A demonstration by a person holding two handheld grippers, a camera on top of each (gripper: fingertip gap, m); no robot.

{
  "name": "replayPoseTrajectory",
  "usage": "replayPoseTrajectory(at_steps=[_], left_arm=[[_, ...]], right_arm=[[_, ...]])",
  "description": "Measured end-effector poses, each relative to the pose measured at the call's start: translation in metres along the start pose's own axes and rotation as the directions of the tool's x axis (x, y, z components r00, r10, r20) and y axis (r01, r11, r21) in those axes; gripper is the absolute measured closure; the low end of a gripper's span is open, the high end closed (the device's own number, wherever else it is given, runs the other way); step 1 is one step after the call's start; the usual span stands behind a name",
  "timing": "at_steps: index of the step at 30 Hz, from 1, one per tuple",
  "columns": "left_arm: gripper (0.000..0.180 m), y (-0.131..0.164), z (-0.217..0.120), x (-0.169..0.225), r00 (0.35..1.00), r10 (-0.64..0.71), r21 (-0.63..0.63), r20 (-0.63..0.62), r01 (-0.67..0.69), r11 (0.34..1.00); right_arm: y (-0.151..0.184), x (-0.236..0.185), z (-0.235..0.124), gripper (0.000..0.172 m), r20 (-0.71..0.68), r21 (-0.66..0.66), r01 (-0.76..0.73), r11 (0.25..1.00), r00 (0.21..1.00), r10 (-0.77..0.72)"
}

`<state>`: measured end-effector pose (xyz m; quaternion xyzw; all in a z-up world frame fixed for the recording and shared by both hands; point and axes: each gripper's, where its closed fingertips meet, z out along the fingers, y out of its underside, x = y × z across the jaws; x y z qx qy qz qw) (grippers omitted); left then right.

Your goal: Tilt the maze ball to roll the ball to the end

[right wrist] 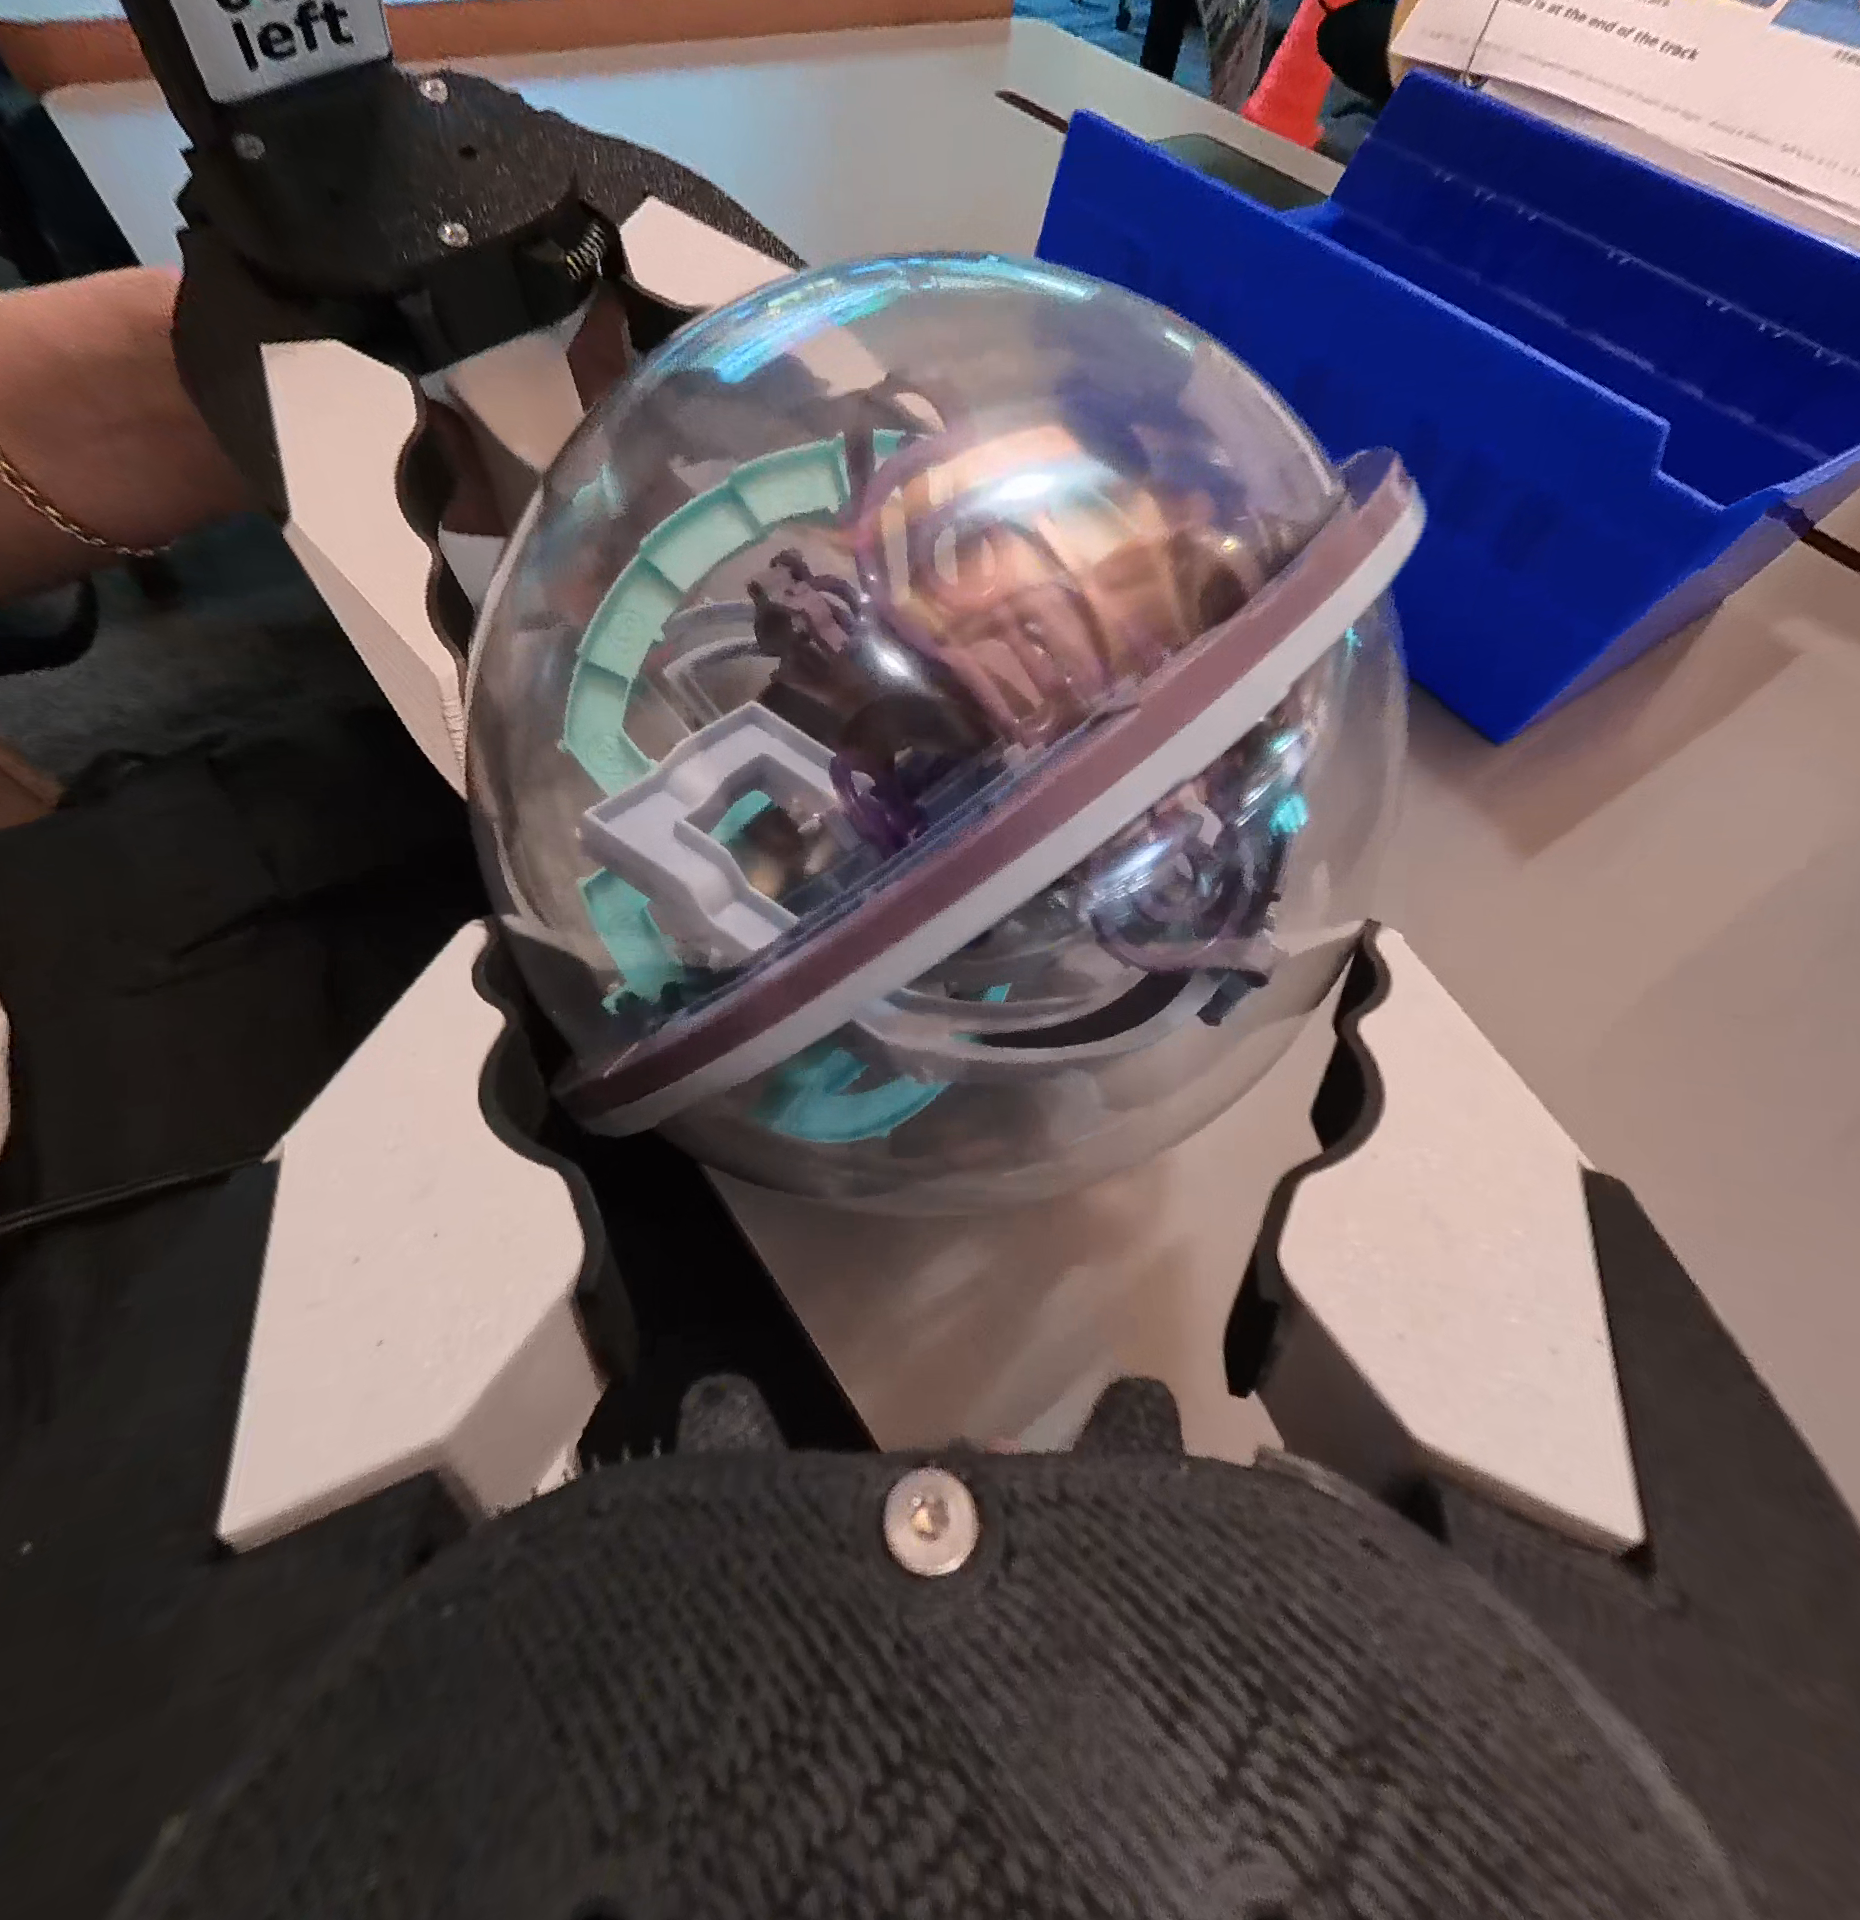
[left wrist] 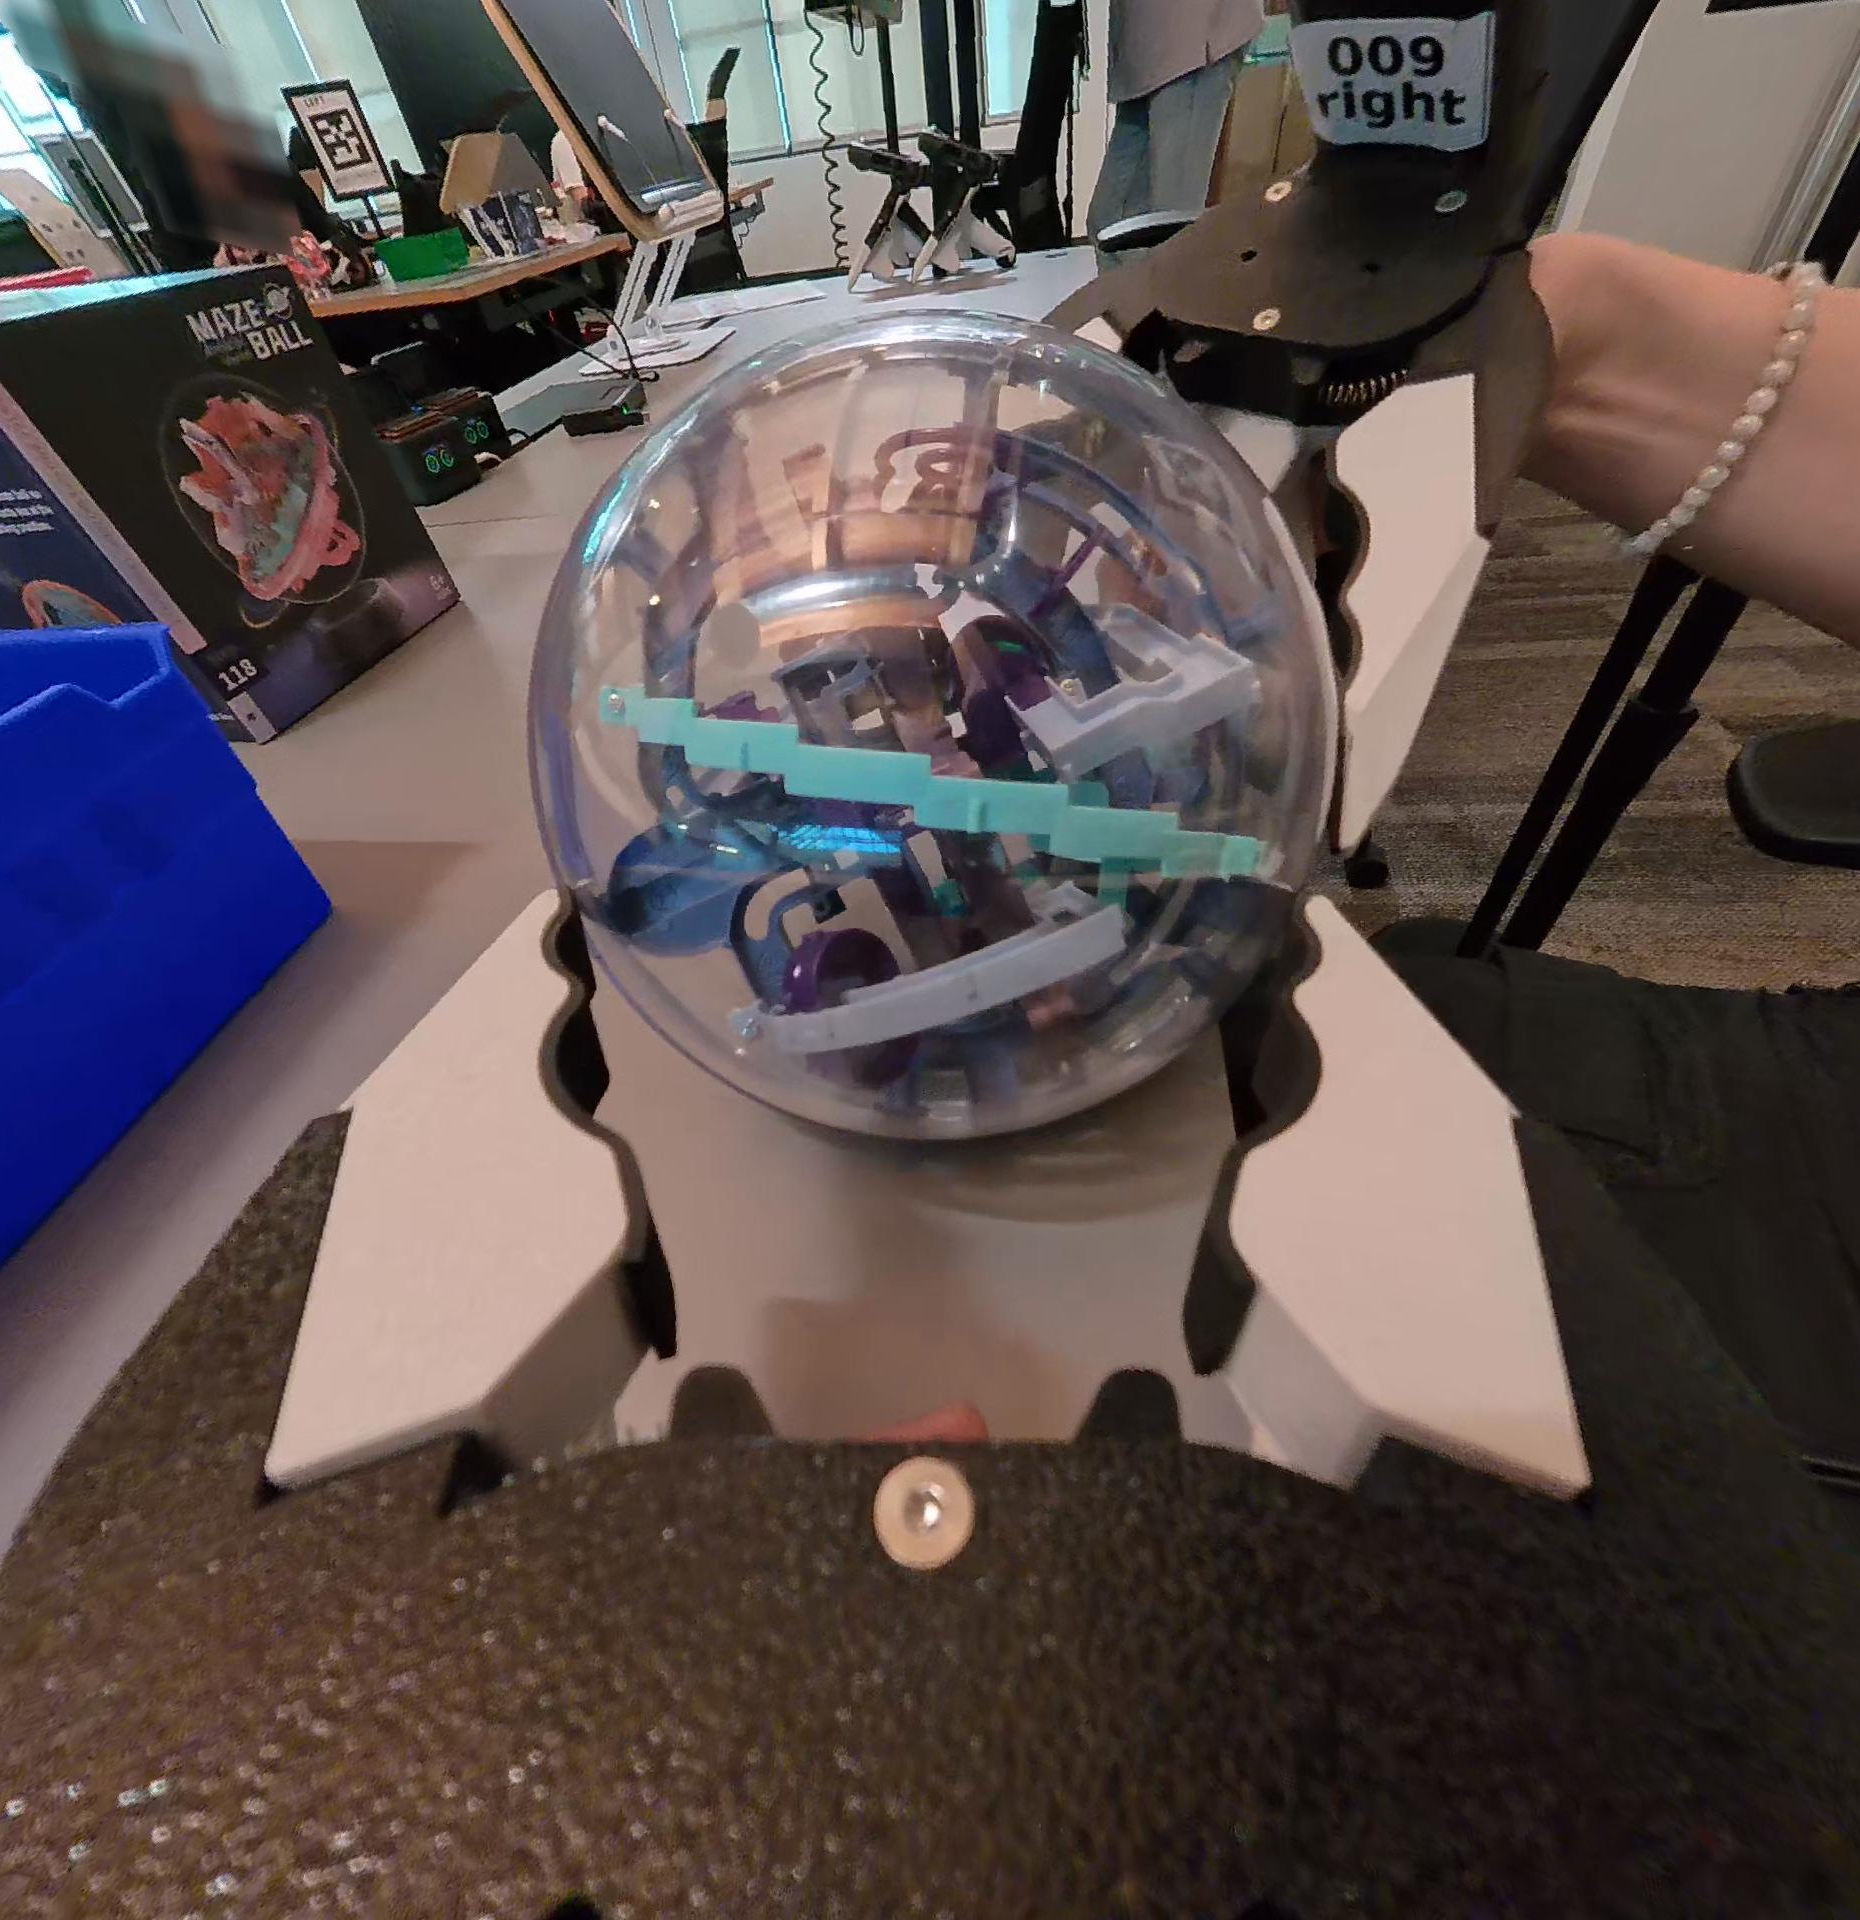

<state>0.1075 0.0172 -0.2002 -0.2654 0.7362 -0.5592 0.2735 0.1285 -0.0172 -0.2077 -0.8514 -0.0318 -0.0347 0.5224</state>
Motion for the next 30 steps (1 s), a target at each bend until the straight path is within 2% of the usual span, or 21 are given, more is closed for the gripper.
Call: replayPoseTrajectory(at_steps=[8,12,16,30], left_arm=[[0.055,0.001,-0.003,0.003,0.999,0.040,-0.028,-0.018,-0.041,0.999],[0.057,-0.007,-0.007,0.005,0.999,-0.015,0.024,-0.050,0.017,1.000],[0.056,-0.008,-0.006,0.007,0.999,0.002,0.017,-0.048,-0.001,1.000],[0.046,-0.016,-0.008,0.004,1.000,-0.005,0.037,-0.013,0.005,0.999]], right_arm=[[0.004,-0.005,0.001,0.022,-0.062,-0.054,0.047,0.997,0.997,-0.051],[0.008,-0.007,-0.001,0.022,-0.075,-0.074,0.040,0.996,0.996,-0.046],[0.010,-0.008,-0.002,0.023,-0.089,-0.086,0.045,0.995,0.995,-0.053],[0.021,-0.017,0.014,0.024,-0.062,-0.120,-0.051,0.991,0.997,0.044]])
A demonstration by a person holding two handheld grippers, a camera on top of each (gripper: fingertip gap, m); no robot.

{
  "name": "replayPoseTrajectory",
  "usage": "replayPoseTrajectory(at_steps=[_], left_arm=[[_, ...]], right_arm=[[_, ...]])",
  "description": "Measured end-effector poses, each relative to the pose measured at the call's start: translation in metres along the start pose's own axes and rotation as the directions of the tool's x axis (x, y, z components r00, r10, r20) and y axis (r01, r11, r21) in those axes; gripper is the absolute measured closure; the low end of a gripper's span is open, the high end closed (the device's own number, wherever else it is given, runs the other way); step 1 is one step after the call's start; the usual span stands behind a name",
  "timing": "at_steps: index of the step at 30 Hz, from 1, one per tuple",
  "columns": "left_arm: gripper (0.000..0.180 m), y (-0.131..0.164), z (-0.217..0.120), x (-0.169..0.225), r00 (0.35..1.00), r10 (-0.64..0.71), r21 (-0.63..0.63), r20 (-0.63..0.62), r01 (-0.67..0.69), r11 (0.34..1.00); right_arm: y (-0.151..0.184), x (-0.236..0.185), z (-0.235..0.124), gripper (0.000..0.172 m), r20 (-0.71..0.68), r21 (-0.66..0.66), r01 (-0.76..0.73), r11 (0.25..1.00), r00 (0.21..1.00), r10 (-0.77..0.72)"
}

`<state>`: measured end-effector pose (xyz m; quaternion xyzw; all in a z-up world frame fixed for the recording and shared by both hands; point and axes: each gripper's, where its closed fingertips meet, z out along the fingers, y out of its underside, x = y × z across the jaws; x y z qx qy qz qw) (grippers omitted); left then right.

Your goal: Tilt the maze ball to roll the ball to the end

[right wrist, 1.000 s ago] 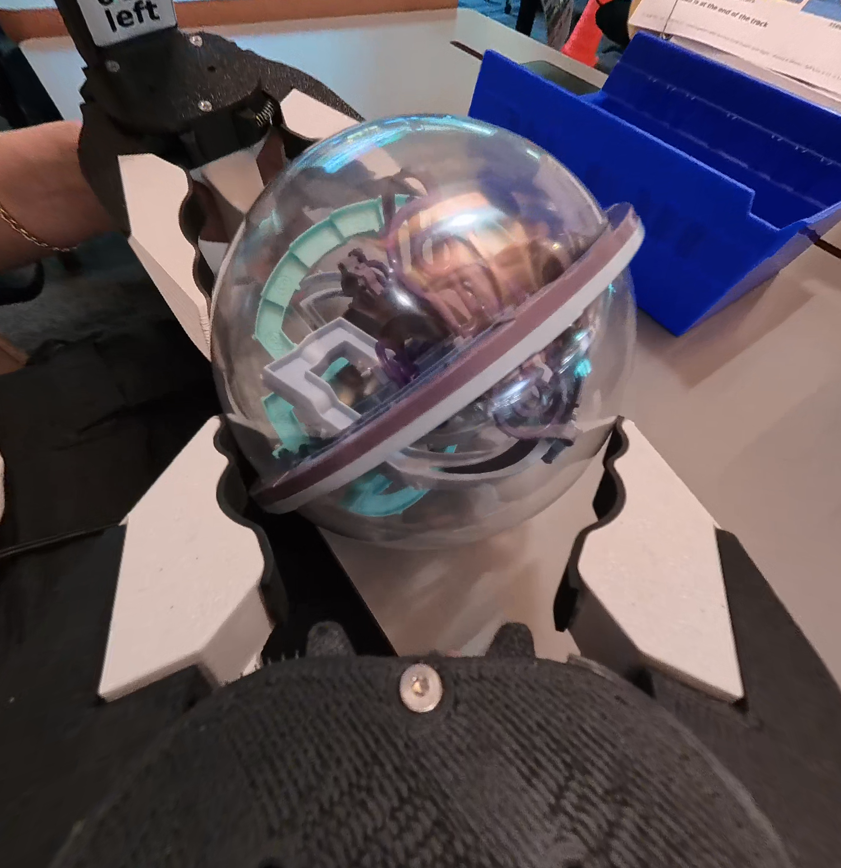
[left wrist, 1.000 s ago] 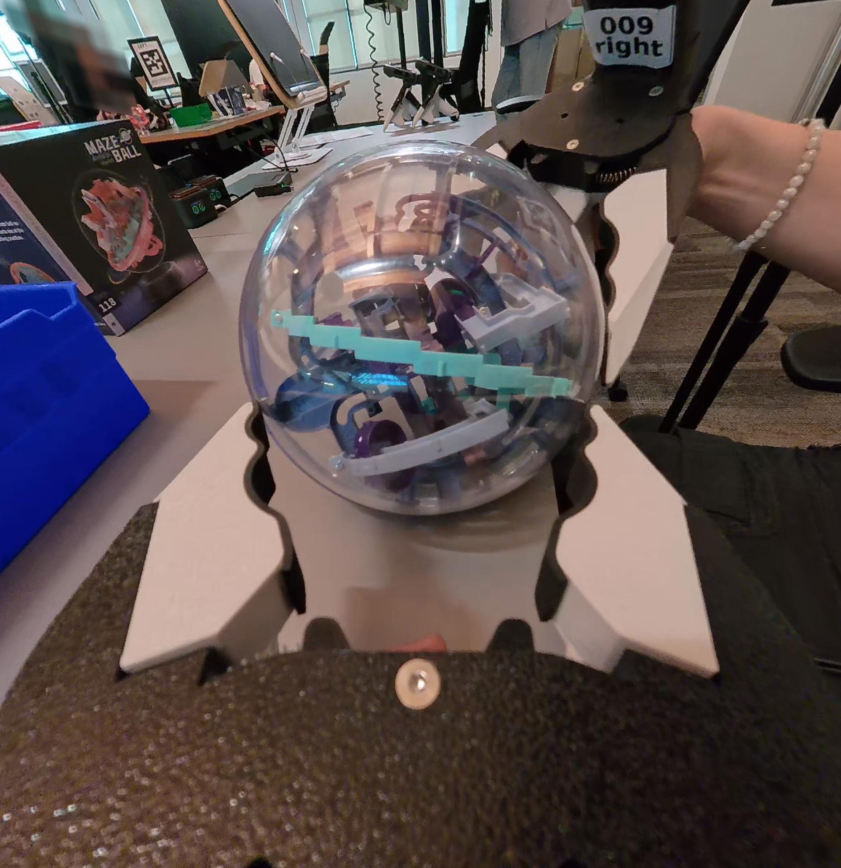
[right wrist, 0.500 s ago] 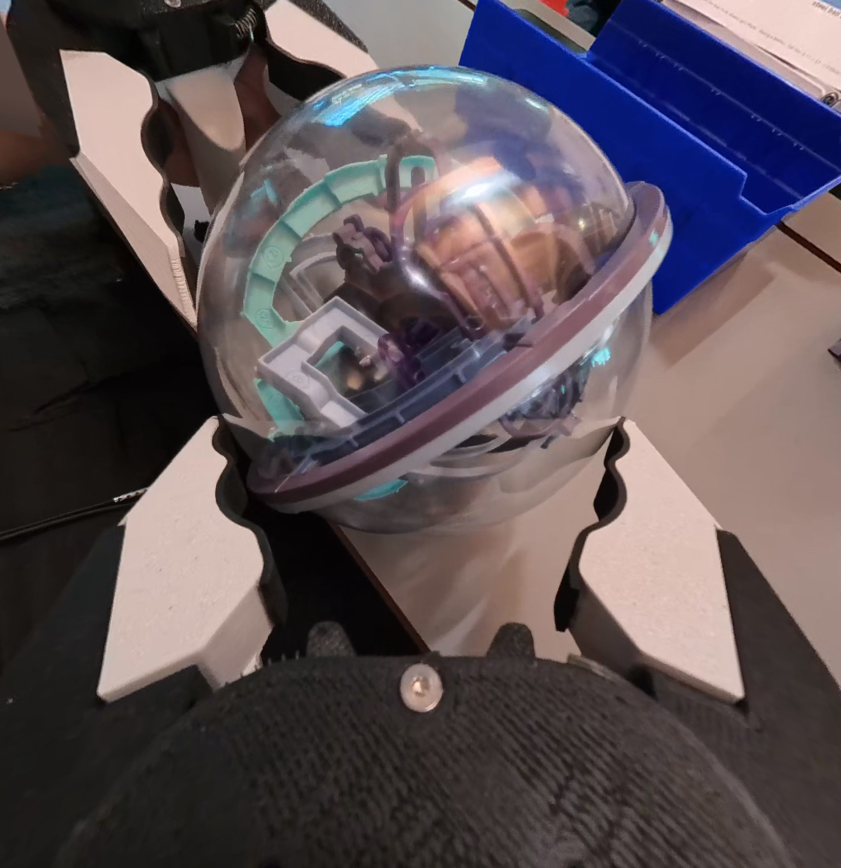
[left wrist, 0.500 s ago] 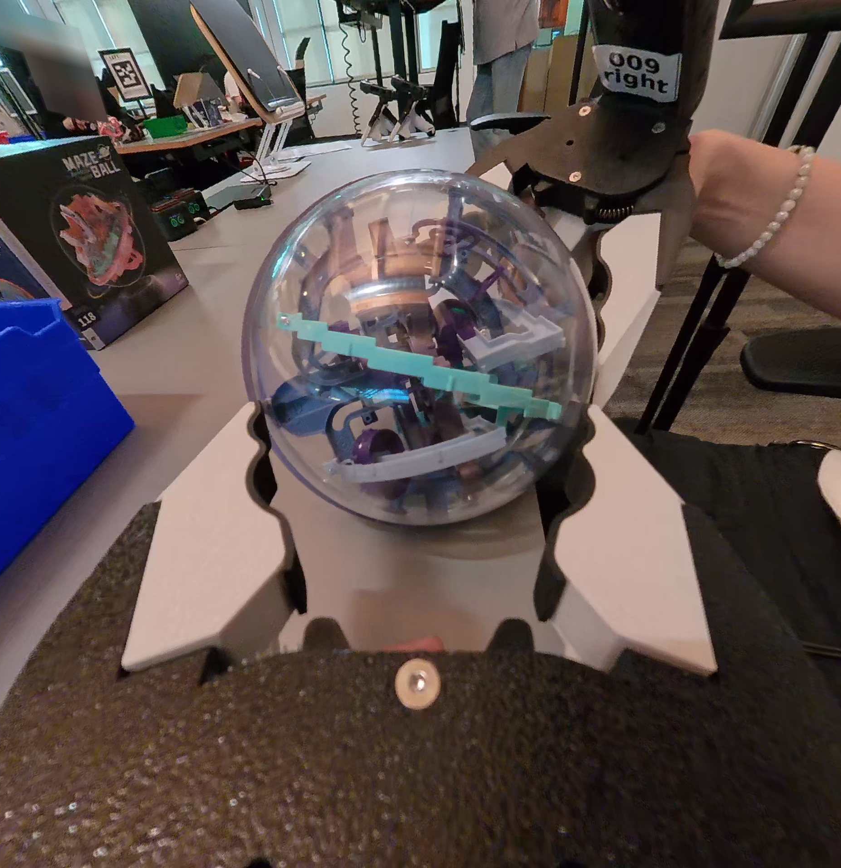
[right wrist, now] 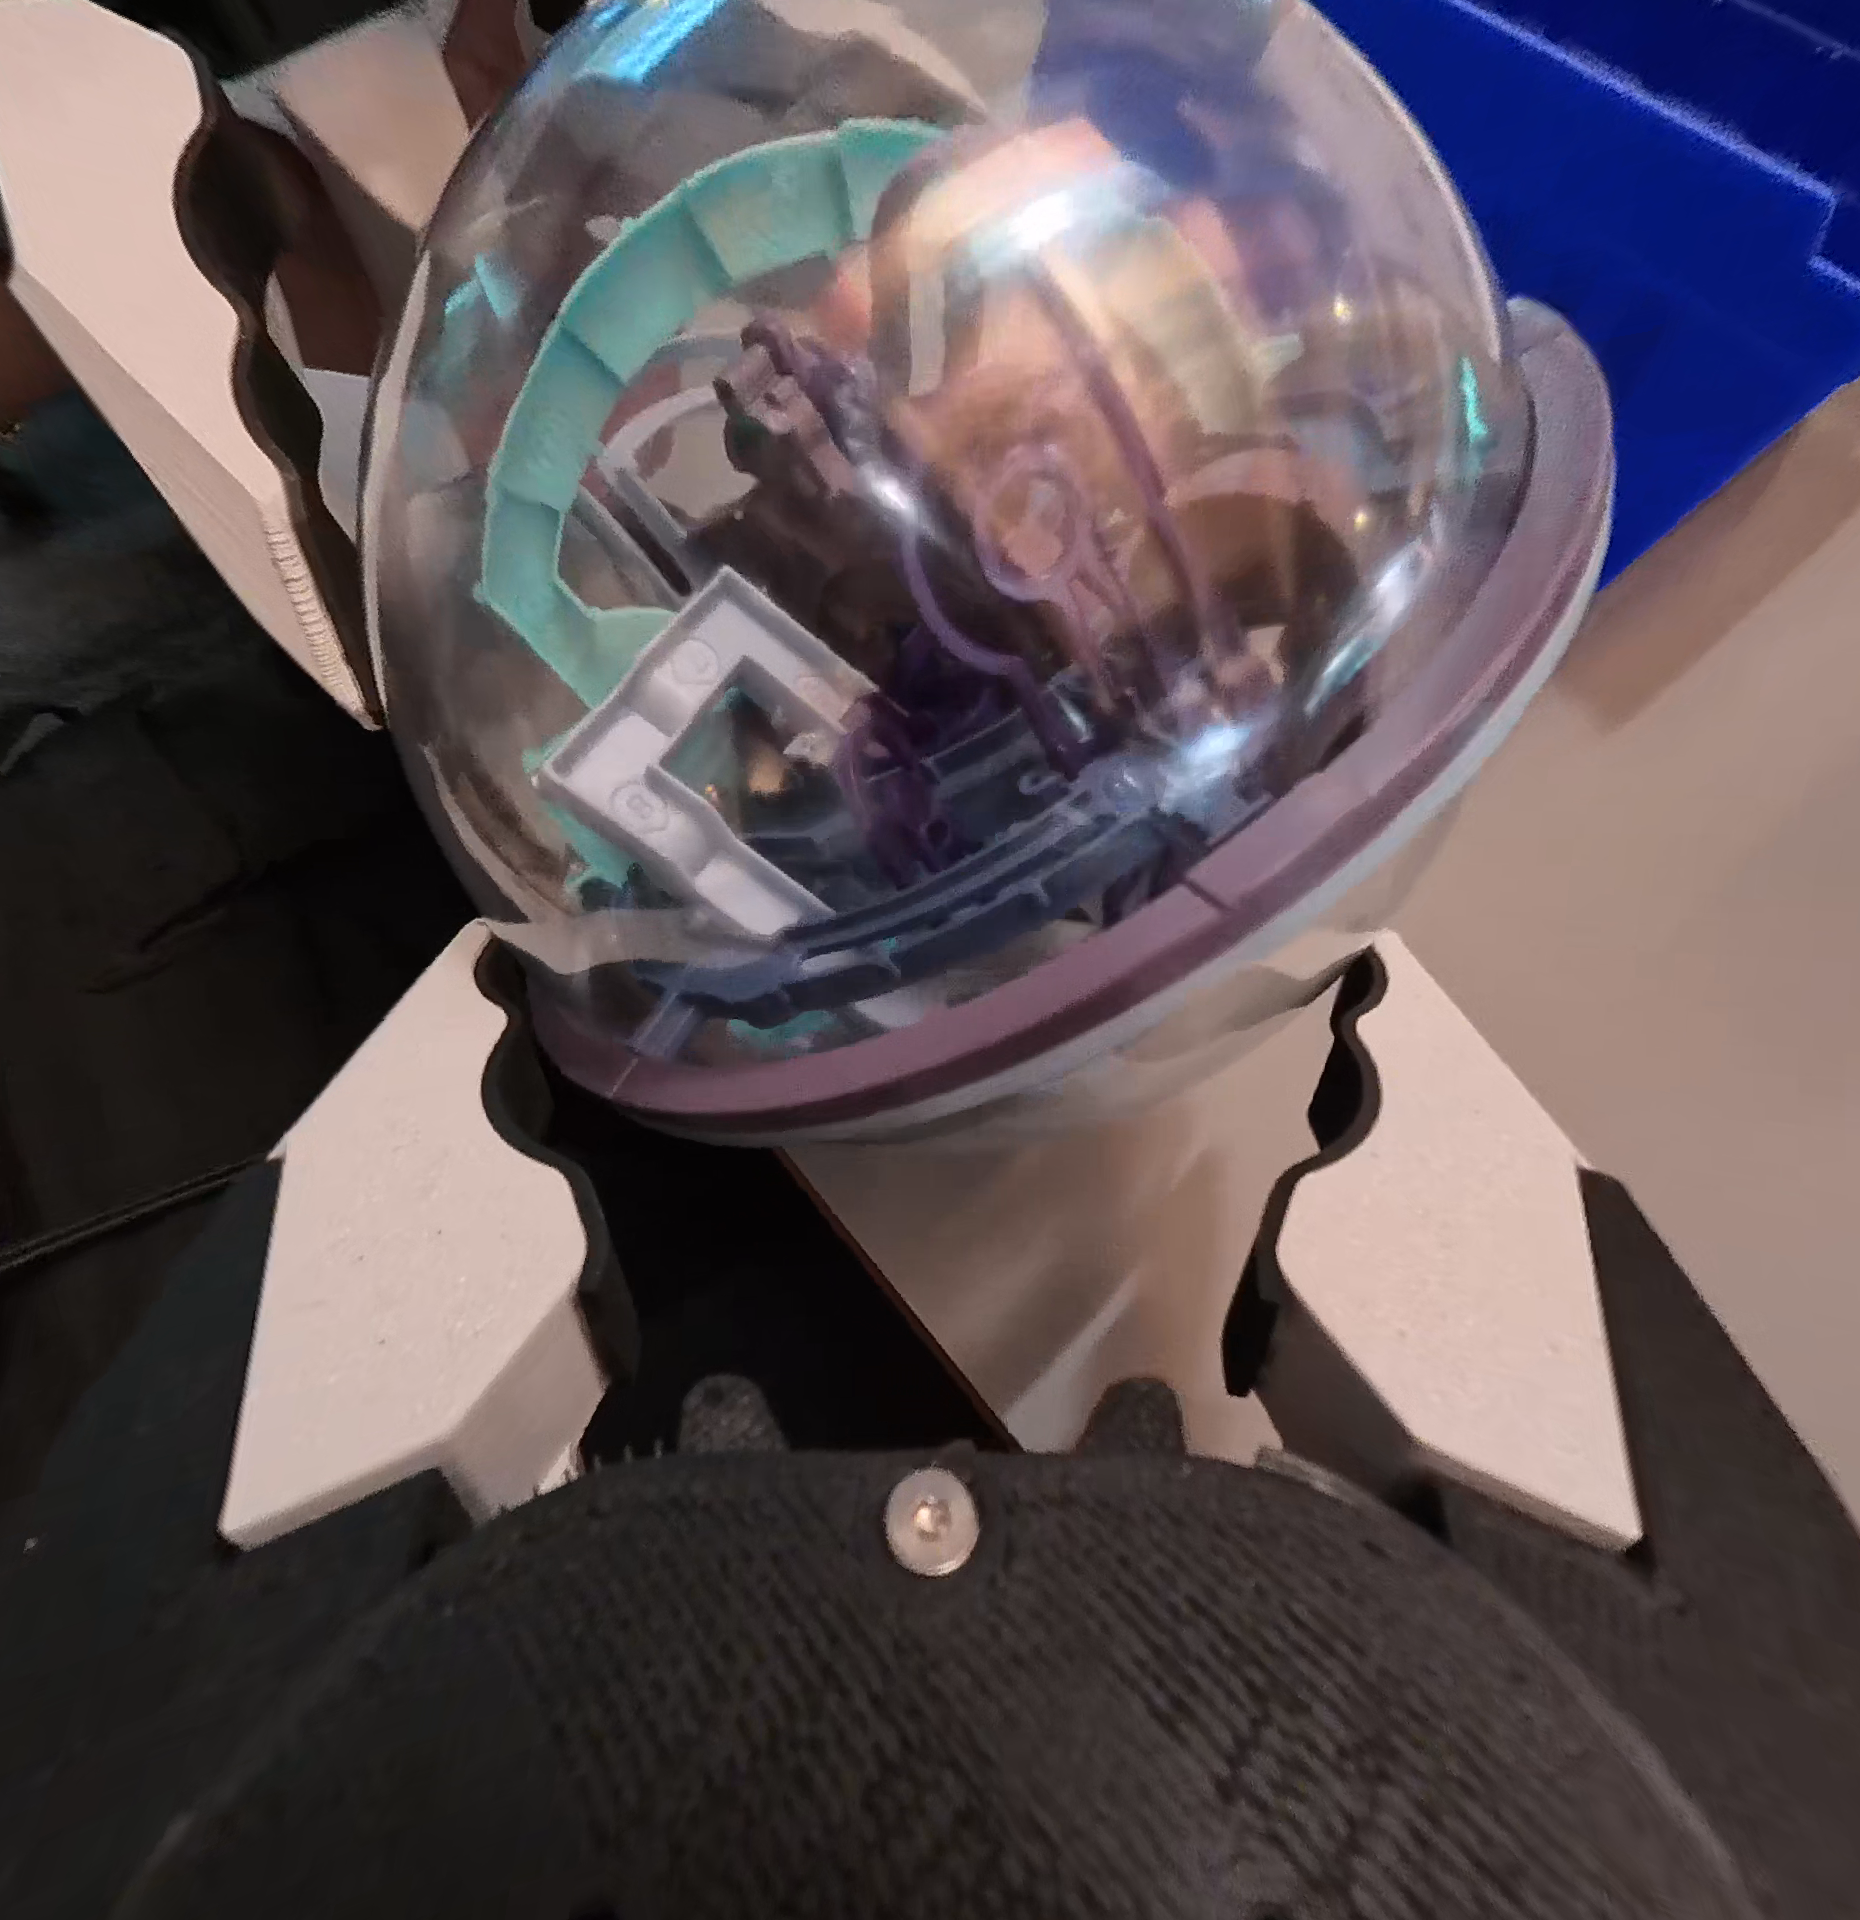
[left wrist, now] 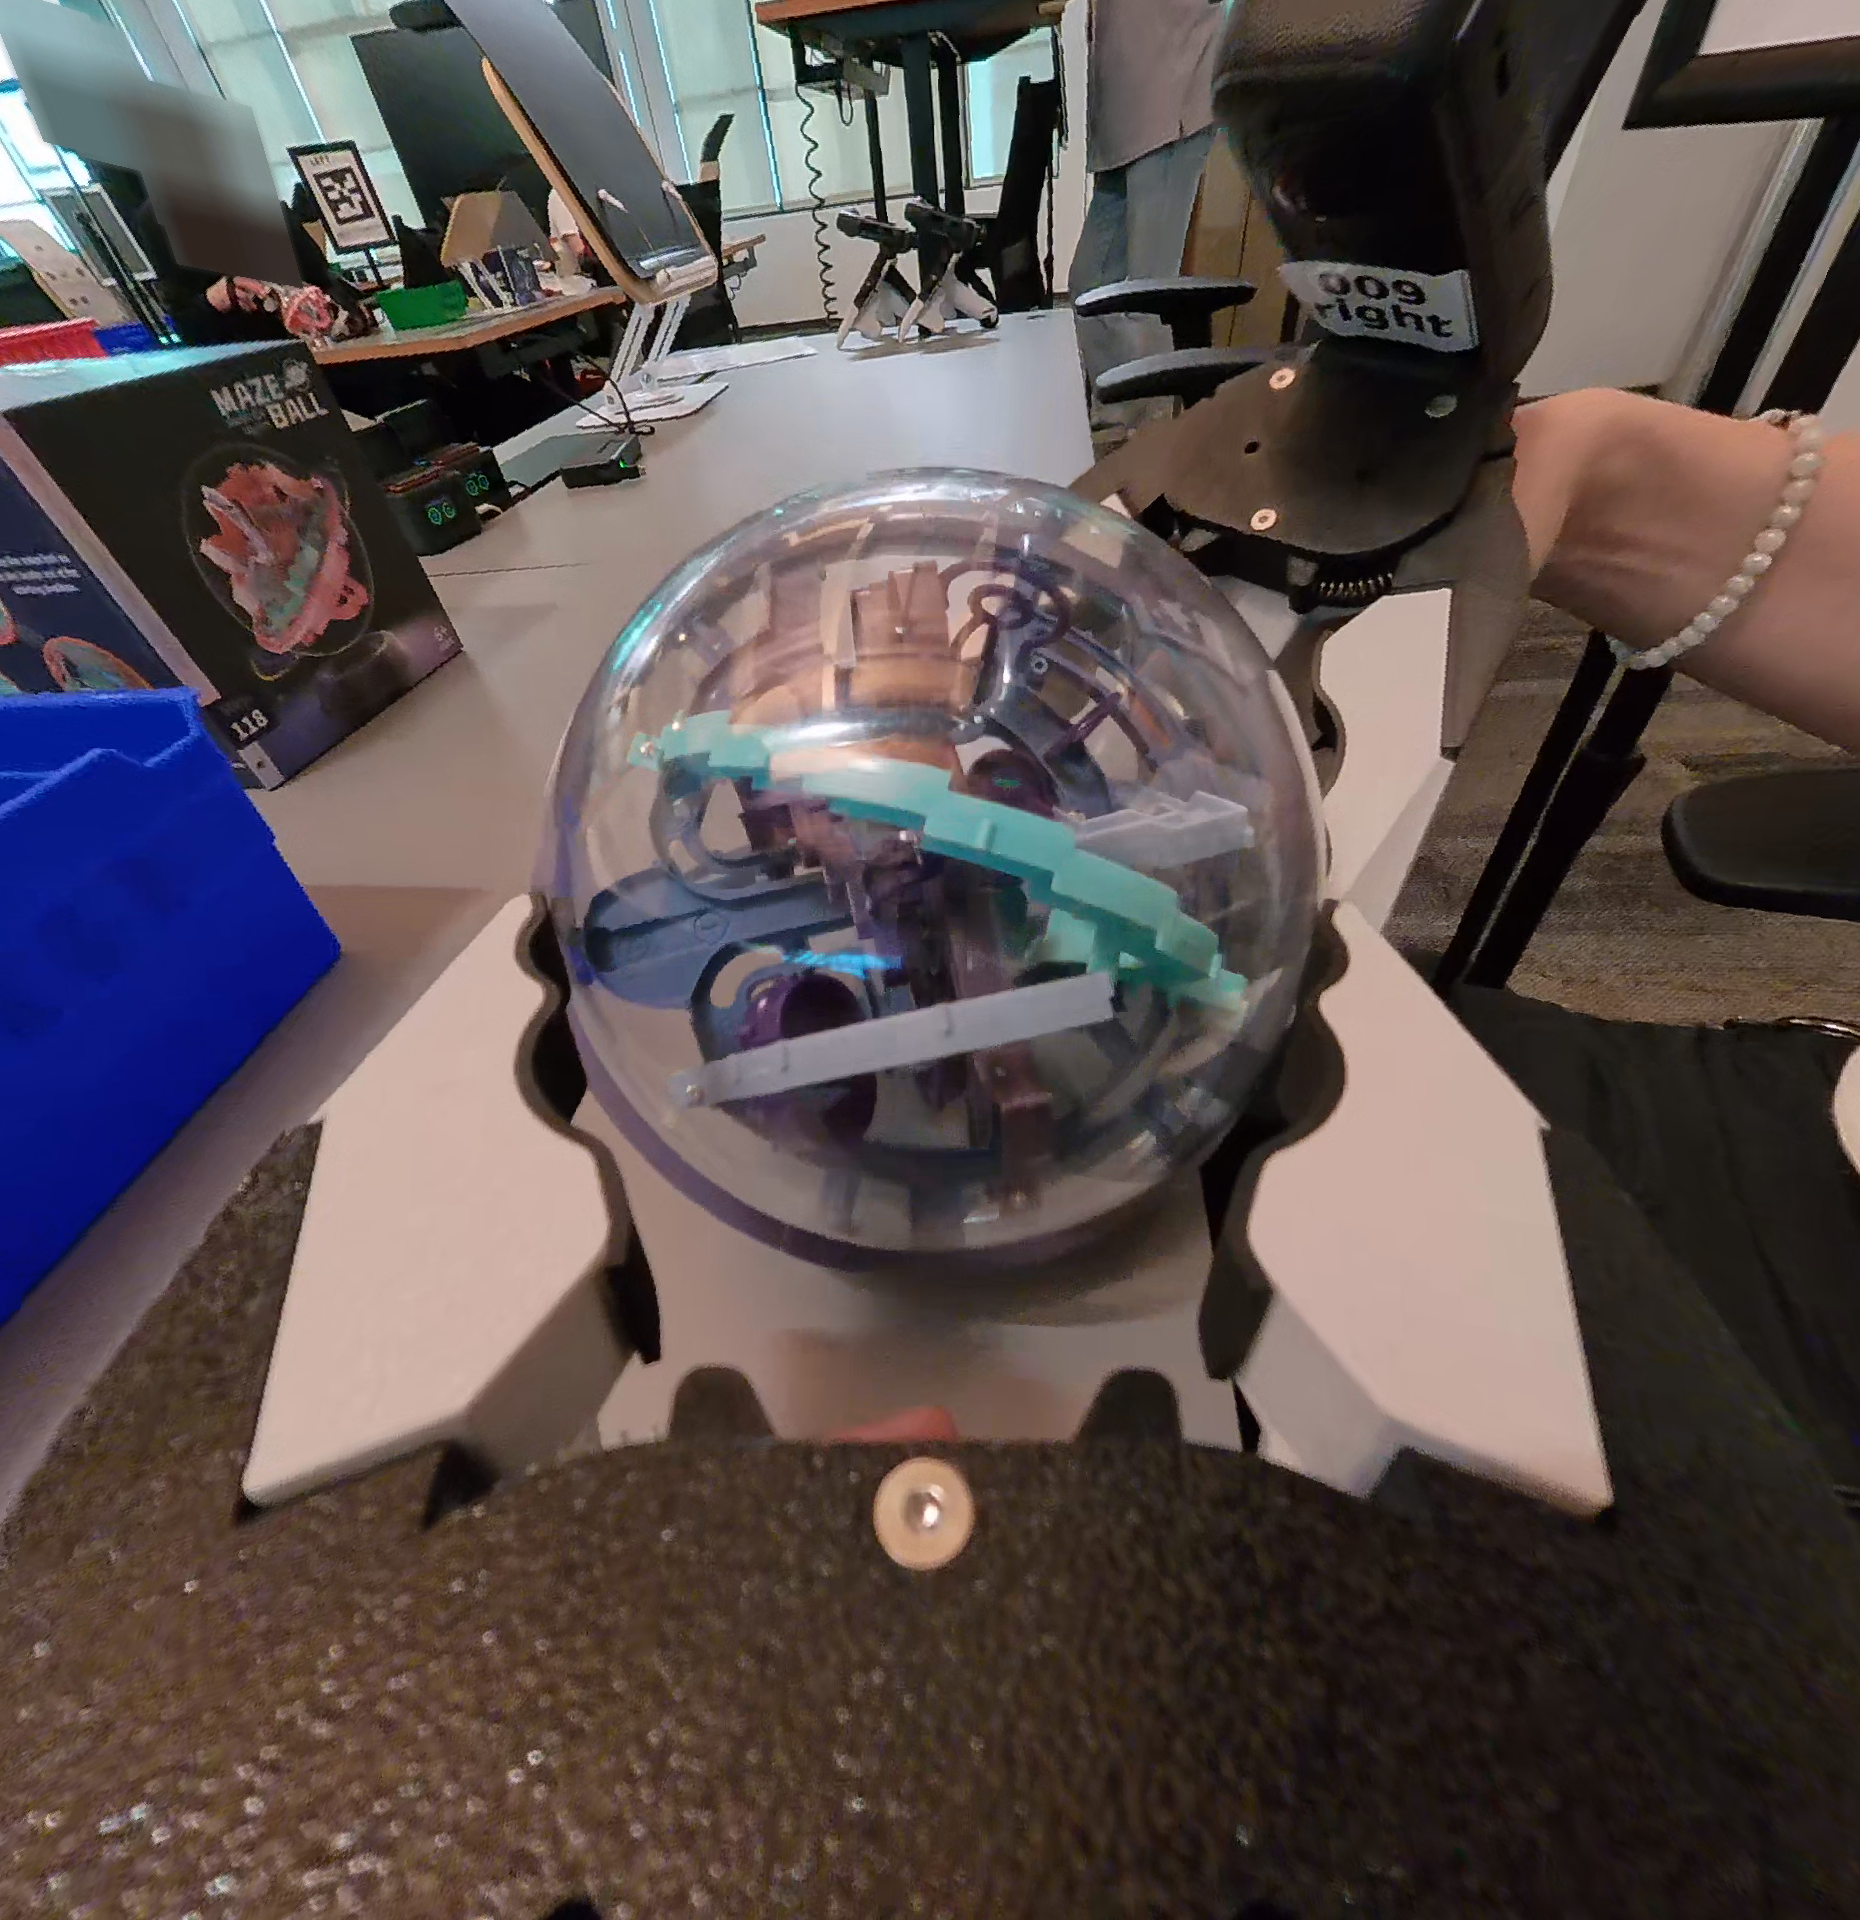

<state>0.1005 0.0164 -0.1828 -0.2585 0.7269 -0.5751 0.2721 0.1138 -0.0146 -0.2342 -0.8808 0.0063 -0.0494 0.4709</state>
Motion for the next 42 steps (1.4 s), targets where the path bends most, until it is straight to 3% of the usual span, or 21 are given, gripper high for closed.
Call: replayPoseTrajectory(at_steps=[5,12,17,21,28,32,42], left_arm=[[0.046,0.000,-0.003,0.000,1.000,0.000,-0.015,-0.012,0.000,1.000],[0.048,0.000,-0.003,-0.004,0.999,-0.039,-0.003,-0.003,0.039,0.999],[0.052,0.002,-0.003,-0.007,0.999,-0.034,-0.004,0.012,0.034,0.999],[0.052,0.003,-0.001,-0.010,0.999,-0.031,-0.006,0.040,0.032,0.999],[0.043,0.001,-0.003,-0.015,0.997,-0.052,0.002,0.058,0.052,0.999],[0.023,0.002,-0.001,-0.017,0.995,-0.066,0.010,0.074,0.065,0.998],[0.024,0.003,-0.020,-0.016,0.992,-0.111,0.038,-0.069,0.113,0.993]], right_arm=[[0.012,0.000,0.000,0.021,-0.008,-0.110,0.156,0.982,0.987,-0.158],[-0.017,0.015,-0.012,0.015,-0.073,-0.096,0.451,0.887,0.886,-0.458],[-0.028,0.015,-0.018,0.023,-0.043,-0.117,0.552,0.826,0.828,-0.559],[-0.022,0.023,-0.004,0.014,-0.045,-0.196,0.596,0.779,0.788,-0.614],[-0.026,0.014,0.005,0.014,-0.082,-0.133,0.523,0.842,0.841,-0.535],[-0.019,0.009,0.014,0.015,-0.113,-0.146,0.467,0.872,0.868,-0.484],[-0.033,-0.017,0.018,0.017,-0.076,0.008,0.420,0.908,0.905,-0.418]])
